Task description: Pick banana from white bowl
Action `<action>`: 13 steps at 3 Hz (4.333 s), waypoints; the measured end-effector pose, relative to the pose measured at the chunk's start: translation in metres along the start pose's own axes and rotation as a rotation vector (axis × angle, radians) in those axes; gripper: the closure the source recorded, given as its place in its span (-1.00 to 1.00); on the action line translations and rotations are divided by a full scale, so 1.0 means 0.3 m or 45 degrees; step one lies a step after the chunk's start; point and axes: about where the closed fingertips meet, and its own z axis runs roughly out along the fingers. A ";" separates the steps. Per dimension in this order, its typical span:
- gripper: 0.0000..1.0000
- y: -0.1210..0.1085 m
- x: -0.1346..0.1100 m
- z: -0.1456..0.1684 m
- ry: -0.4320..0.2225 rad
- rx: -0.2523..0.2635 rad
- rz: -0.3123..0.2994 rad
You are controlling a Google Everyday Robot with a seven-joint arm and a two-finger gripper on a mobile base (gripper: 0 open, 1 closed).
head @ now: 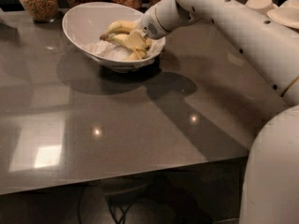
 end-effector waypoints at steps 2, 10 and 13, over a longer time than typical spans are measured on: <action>-0.10 -0.008 -0.009 0.027 0.008 -0.022 -0.001; 0.32 -0.033 0.070 0.033 0.255 0.016 -0.026; 1.00 -0.004 0.082 0.021 0.260 -0.014 -0.011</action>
Offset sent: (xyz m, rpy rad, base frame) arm 0.0176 0.0048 -0.0063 -0.0093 0.0194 0.0184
